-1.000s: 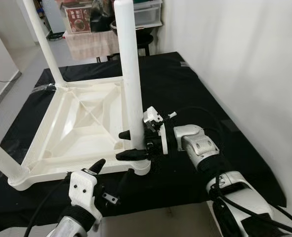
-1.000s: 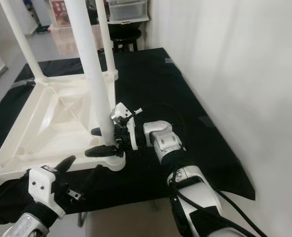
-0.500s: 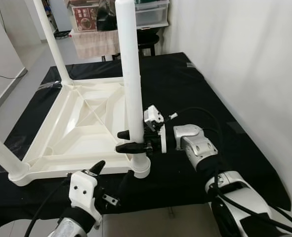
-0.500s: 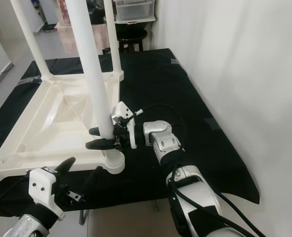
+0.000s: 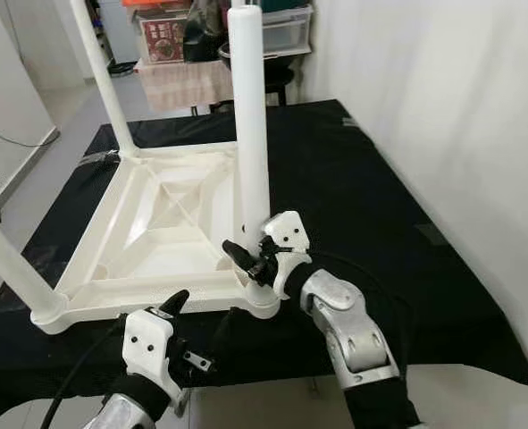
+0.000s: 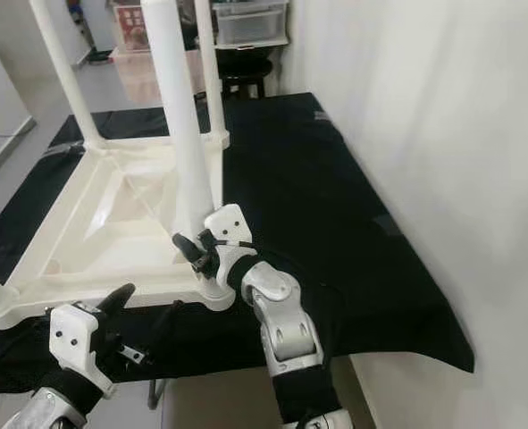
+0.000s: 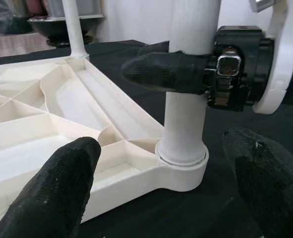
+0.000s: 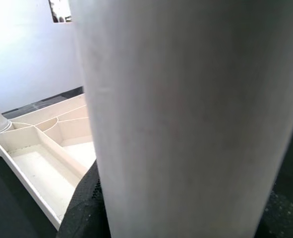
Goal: Building children table
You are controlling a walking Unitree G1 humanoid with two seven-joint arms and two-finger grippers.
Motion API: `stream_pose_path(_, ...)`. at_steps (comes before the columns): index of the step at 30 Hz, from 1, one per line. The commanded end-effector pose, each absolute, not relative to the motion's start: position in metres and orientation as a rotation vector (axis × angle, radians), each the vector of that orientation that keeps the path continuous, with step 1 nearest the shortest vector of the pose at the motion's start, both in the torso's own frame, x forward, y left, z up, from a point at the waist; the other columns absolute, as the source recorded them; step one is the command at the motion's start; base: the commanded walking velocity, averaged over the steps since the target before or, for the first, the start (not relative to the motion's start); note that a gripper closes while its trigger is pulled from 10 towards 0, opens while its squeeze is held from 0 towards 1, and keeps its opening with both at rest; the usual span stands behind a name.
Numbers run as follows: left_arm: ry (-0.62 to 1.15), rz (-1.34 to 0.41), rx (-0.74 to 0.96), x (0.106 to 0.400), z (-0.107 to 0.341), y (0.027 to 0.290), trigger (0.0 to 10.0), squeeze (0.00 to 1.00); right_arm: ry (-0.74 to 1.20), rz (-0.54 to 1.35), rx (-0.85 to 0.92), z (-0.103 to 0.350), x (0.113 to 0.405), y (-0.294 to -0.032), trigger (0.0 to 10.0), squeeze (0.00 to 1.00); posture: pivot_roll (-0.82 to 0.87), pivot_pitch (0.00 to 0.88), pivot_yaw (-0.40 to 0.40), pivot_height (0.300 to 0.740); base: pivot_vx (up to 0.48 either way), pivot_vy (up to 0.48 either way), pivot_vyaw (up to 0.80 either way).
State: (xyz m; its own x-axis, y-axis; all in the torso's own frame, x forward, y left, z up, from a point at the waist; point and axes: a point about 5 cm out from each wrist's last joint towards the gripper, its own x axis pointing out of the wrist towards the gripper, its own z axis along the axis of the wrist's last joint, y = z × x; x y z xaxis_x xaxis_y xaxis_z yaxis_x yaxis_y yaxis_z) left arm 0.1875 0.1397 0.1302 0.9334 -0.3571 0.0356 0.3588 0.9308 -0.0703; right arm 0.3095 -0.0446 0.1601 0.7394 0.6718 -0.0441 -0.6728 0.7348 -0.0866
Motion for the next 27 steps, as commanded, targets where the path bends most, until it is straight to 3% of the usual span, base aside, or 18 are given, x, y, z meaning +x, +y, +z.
stream_pose_path(1,-0.006,-0.361,-0.065,0.187,0.126,0.143,10.0,0.0,0.095,0.705,-0.094,0.15,0.306,-0.044,10.0,0.0,-0.04,0.058,0.041,0.74,0.0,0.0,0.0)
stream_pose_path(3,-0.006,-0.361,-0.065,0.187,0.126,0.143,10.0,0.0,0.095,0.705,-0.094,0.15,0.306,-0.044,10.0,0.0,-0.04,0.058,0.041,0.74,0.0,0.0,0.0)
stream_pose_path(4,-0.005,-0.363,-0.065,0.188,0.126,0.143,10.0,0.0,0.104,0.748,-0.065,0.153,0.304,-0.041,10.0,1.0,-0.03,0.057,0.045,0.74,0.0,0.0,0.0)
stream_pose_path(5,-0.005,-0.363,-0.065,0.188,0.126,0.143,10.0,0.0,0.104,0.748,-0.065,0.153,0.304,-0.041,10.0,1.0,-0.03,0.057,0.045,0.74,0.0,0.0,0.0)
stream_pose_path(7,-0.004,-0.363,-0.065,0.189,0.126,0.143,10.0,0.0,0.047,0.96,-0.124,0.17,0.305,-0.035,10.0,1.0,-0.01,0.048,0.039,0.74,0.0,0.0,0.0)
stream_pose_path(10,-0.004,-0.362,-0.064,0.189,0.126,0.142,10.0,0.0,0.021,1.035,-0.151,0.174,0.308,-0.036,10.0,1.0,-0.01,0.047,0.033,0.74,0.0,0.0,0.0)
stream_pose_path(11,-0.005,-0.362,-0.065,0.189,0.126,0.142,10.0,0.0,0.012,1.119,-0.186,0.175,0.315,-0.039,10.0,0.7,-0.01,0.047,0.031,0.74,0.0,0.0,0.0)
stream_pose_path(13,-0.006,-0.362,-0.066,0.189,0.126,0.142,10.0,0.0,0.01,1.173,-0.206,0.175,0.319,-0.041,10.0,0.7,-0.01,0.046,0.03,0.74,0.0,0.0,0.0)
stream_pose_path(14,-0.006,-0.362,-0.067,0.189,0.126,0.141,10.0,0.0,0.017,1.223,-0.235,0.174,0.326,-0.044,10.0,0.0,-0.01,0.044,0.027,0.74,0.0,0.0,0.0)
stream_pose_path(22,-0.005,-0.364,-0.069,0.188,0.126,0.138,10.0,0.0,0.105,1.362,-0.22,0.17,0.345,-0.051,10.0,0.0,0.01,0.047,0.02,0.74,0.0,0.0,0.0)
stream_pose_path(23,-0.003,-0.365,-0.069,0.188,0.126,0.138,10.0,0.0,0.109,1.34,-0.182,0.173,0.352,-0.05,6.8,0.0,0.02,0.049,0.02,0.74,0.0,0.0,0.0)
stream_pose_path(24,-0.002,-0.365,-0.069,0.188,0.126,0.138,10.0,0.0,0.108,1.32,-0.148,0.176,0.357,-0.049,0.5,0.0,0.02,0.05,0.023,0.74,0.0,0.0,0.0)
stream_pose_path(27,-0.001,-0.365,-0.069,0.187,0.126,0.138,10.0,0.0,0.108,1.306,-0.125,0.178,0.36,-0.048,0.5,0.0,0.02,0.05,0.023,0.74,0.0,0.0,0.0)
